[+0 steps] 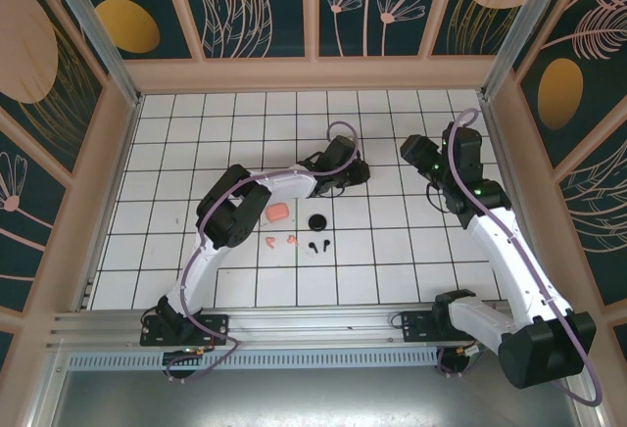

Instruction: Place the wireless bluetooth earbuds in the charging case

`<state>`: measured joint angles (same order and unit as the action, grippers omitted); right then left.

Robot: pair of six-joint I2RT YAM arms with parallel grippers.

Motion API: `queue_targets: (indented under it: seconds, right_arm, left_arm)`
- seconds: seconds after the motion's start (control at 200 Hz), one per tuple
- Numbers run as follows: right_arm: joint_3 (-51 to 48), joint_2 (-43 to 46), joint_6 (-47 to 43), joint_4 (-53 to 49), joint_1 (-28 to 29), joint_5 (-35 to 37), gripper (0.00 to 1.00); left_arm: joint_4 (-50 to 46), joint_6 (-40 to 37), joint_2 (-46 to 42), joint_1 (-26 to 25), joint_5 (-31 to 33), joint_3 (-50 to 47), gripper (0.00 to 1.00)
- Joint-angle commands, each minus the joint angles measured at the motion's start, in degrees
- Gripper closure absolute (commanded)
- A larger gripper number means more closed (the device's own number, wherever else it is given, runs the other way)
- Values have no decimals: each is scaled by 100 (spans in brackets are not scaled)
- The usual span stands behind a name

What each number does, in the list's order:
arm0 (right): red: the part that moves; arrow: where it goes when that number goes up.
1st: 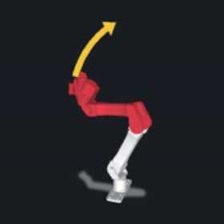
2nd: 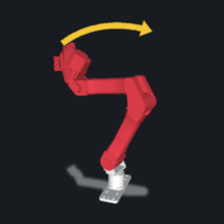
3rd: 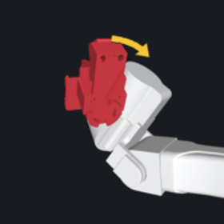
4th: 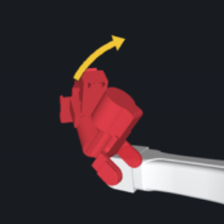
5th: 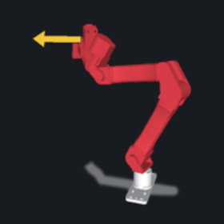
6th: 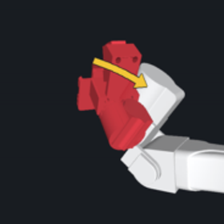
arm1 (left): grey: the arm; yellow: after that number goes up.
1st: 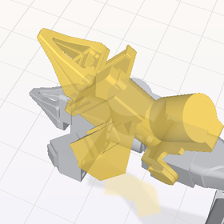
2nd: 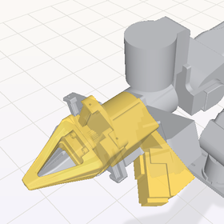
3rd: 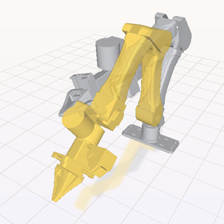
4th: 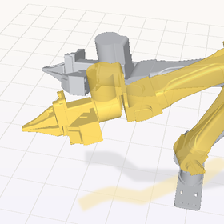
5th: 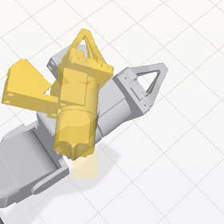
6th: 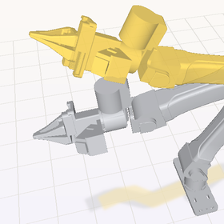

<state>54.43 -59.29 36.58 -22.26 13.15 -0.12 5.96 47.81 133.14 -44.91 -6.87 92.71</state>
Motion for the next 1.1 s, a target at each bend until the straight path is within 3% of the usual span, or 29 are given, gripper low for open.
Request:
queue_targets:
  seconds: [0.0,0.145,0.36,0.4,0.776,0.921,1.091]
  right_arm:
    - [30,5,-10,191,-42,-117,31]
    - [93,-3,-19,178,-48,-132,31]
    - [191,-31,-51,128,-44,-173,30]
    - [202,-21,-69,96,-49,-164,28]
    - [-39,151,-233,-72,33,-240,18]
    - [-109,-11,-350,-173,458,-116,17]
    - [-77,-420,-328,-297,1280,237,16]
  left_arm:
    - [-266,-157,76,8,209,117,70]
    - [-414,-321,-41,9,479,56,54]
    - [-641,-739,-355,17,965,18,43]
    - [-702,-842,-434,25,1073,28,37]
    - [-598,-2224,-2031,151,2052,-343,32]
    - [-275,-2792,-2809,173,2577,-843,27]
    - [286,-3233,-3813,211,3087,-1685,12]
